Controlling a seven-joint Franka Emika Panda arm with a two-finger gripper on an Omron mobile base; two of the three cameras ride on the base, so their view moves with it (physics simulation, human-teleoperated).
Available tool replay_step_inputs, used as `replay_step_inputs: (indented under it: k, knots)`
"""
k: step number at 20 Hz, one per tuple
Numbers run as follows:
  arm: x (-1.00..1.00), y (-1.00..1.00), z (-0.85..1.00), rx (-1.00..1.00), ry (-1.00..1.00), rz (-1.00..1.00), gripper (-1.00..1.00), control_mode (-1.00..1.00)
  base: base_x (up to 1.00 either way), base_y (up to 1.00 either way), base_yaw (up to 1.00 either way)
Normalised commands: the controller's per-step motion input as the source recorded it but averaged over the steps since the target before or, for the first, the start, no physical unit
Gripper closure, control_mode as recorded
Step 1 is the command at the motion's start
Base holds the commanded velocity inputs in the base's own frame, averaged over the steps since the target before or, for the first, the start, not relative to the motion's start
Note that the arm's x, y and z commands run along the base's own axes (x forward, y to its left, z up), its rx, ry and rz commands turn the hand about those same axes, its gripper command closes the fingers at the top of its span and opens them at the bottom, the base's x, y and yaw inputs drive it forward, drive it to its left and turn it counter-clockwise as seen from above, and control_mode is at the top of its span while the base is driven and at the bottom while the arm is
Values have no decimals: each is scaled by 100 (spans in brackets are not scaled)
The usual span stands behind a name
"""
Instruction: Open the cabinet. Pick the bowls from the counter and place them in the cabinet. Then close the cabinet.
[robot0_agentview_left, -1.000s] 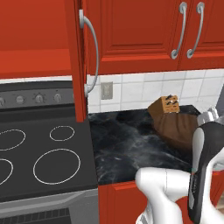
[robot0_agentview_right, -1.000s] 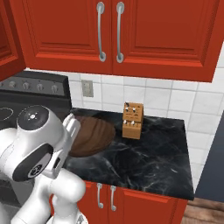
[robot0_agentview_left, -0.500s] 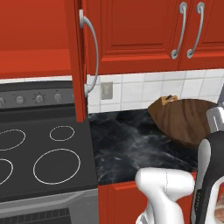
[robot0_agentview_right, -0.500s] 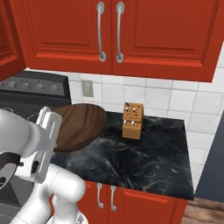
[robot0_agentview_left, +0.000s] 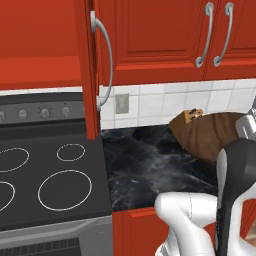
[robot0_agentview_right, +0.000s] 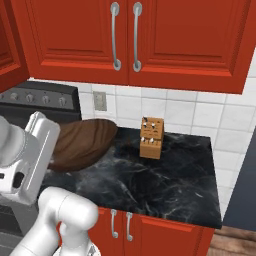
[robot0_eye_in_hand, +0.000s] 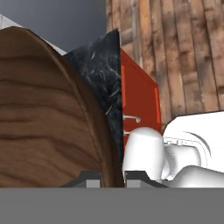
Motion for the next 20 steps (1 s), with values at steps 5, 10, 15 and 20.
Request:
replay_step_inputs:
  k: [5,10,15,20]
  knots:
    - [-43,0,0,0,-6,0,100,100,-39,0,0]
    - [0,0,0,0,0,0,100,100,-100,19,0]
    - [0,0,0,0,0,0,100,100,-100,88,0]
    - [0,0,0,0,0,0,100,100,-71,100,4]
